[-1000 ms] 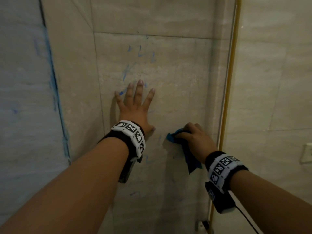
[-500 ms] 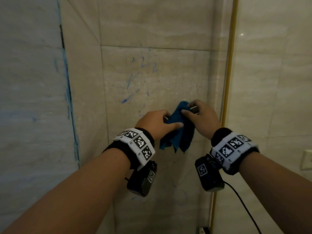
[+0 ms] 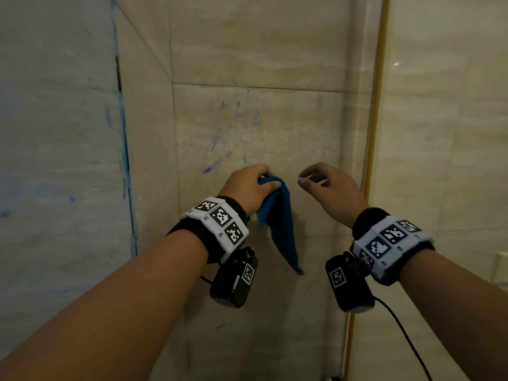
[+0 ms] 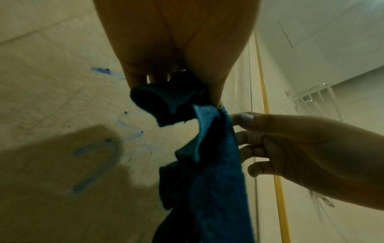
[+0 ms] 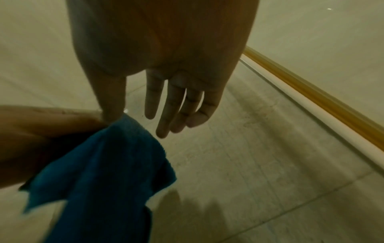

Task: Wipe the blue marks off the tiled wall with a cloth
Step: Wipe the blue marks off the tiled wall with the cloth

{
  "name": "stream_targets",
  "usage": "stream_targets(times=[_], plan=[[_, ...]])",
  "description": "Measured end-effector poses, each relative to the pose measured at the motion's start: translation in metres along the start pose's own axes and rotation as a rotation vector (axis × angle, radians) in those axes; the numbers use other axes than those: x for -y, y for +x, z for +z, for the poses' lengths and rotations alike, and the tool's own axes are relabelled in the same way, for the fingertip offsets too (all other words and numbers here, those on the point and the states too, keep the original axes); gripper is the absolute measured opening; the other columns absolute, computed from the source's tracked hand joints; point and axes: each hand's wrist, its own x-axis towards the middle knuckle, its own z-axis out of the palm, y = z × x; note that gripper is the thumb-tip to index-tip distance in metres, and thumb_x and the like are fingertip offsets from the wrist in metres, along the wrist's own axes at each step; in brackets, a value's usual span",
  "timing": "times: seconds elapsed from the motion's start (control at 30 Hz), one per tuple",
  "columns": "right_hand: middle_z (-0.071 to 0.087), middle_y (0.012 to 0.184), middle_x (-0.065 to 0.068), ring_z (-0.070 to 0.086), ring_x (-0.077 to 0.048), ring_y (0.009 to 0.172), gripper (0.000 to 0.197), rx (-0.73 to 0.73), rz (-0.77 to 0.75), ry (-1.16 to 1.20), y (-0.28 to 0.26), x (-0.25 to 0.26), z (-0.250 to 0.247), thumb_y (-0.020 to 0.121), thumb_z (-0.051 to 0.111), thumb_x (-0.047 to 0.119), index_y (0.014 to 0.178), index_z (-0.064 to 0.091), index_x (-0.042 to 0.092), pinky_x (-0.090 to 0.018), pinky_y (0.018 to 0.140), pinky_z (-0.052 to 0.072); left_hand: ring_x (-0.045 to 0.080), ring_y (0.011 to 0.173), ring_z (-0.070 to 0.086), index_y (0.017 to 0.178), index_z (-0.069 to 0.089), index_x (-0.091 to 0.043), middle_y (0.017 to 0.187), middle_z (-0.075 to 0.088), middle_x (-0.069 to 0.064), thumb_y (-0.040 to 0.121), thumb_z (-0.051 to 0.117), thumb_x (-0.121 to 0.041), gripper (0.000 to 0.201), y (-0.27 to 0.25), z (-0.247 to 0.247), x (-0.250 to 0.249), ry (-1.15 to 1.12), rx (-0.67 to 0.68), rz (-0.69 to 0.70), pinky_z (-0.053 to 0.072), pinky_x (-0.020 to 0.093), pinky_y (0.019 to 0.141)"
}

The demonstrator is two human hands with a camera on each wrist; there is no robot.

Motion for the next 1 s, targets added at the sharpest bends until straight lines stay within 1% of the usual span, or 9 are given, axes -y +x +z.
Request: stream_targets(times=[0.1,0.17,0.33,0.43,0.5,0.6,0.77,0.87,1.0], plan=[[0.063,0.099,0.012,0.059,-0.005,0.088,0.037,0.235,-0.014,0.034,-0.001,0.01,0.0,0.084,0.064,0.047,0.116,0.052,0.032,-0.023,0.071,0.047,0.022,0.088,0.058,0.103,0.065,-0.011,0.099,0.065,0.009,0.097,0.052,-0.03,0.024,0.004,-0.003,0.002,0.036,-0.029,0.031,0.04,0.028,0.07],[0.065,0.098,0.013,0.06,-0.004,0.088,0.046,0.293,0.004,0.032,0.0,0.014,0.003,0.079,0.069,0.049,0.118,0.048,0.033,-0.023,0.073,0.048,0.025,0.093,0.056,0.107,0.067,-0.012,0.102,0.058,0.009,0.098,0.05,-0.034,0.029,0.008,-0.004,0.002,0.071,-0.045,0.028,0.041,0.03,0.075],[0.069,0.087,-0.001,0.064,-0.013,0.076,0.022,0.224,-0.007,0.075,0.009,0.02,0.008,0.086,0.068,0.022,0.103,0.055,0.018,-0.02,0.059,0.05,0.029,0.112,0.04,0.119,0.065,-0.018,0.101,0.038,0.003,0.099,0.046,-0.038,0.034,0.004,-0.008,0.001,0.169,-0.115,-0.049,0.036,0.036,0.094],[0.07,0.086,-0.008,0.066,-0.023,0.08,0.009,0.13,0.016,0.112,0.016,0.021,0.003,0.088,0.065,0.013,0.092,0.058,0.016,-0.038,0.069,0.057,0.023,0.109,0.042,0.125,0.058,-0.024,0.104,0.036,-0.001,0.097,0.053,-0.032,0.03,-0.001,-0.01,0.003,0.143,-0.18,-0.044,0.036,0.029,0.088],[0.068,0.085,-0.01,0.066,-0.028,0.082,0.012,0.087,0.033,0.141,0.019,0.021,0.0,0.088,0.062,0.009,0.085,0.057,0.019,-0.042,0.071,0.057,0.014,0.094,0.049,0.121,0.056,-0.025,0.106,0.041,-0.003,0.094,0.059,-0.026,0.027,-0.004,-0.009,0.0,0.013,-0.218,0.01,0.039,0.021,0.079],[0.067,0.088,-0.013,0.065,-0.029,0.082,0.015,0.039,0.069,0.192,0.021,0.025,-0.002,0.09,0.059,0.005,0.083,0.055,0.018,-0.042,0.071,0.058,0.01,0.089,0.055,0.115,0.056,-0.024,0.112,0.05,-0.003,0.091,0.062,-0.018,0.025,-0.008,-0.004,-0.009,-0.129,-0.194,0.092,0.042,0.015,0.071],[0.062,0.089,-0.013,0.063,-0.024,0.076,0.015,0.018,0.151,0.506,0.024,0.037,-0.001,0.092,0.051,-0.002,0.087,0.05,0.012,-0.03,0.06,0.054,0.018,0.11,0.056,0.122,0.057,-0.02,0.123,0.054,0.003,0.087,0.069,-0.021,0.037,-0.009,0.007,-0.018,-0.129,-0.168,0.132,0.044,0.022,0.089],[0.058,0.084,-0.01,0.062,-0.014,0.062,0.017,0.03,0.175,0.664,0.024,0.046,-0.001,0.094,0.045,-0.005,0.086,0.046,0.011,-0.023,0.051,0.051,0.017,0.114,0.052,0.128,0.052,-0.021,0.126,0.052,0.003,0.085,0.071,-0.024,0.048,-0.007,0.008,-0.019,-0.11,-0.185,0.127,0.039,0.02,0.091],[0.06,0.084,-0.01,0.062,-0.016,0.065,0.018,0.048,0.21,0.756,0.026,0.053,-0.001,0.094,0.045,-0.004,0.085,0.046,0.012,-0.025,0.055,0.051,0.02,0.115,0.051,0.132,0.048,-0.021,0.128,0.051,0.004,0.085,0.07,-0.019,0.052,-0.003,0.006,-0.016,-0.084,-0.229,0.136,0.039,0.022,0.091]])
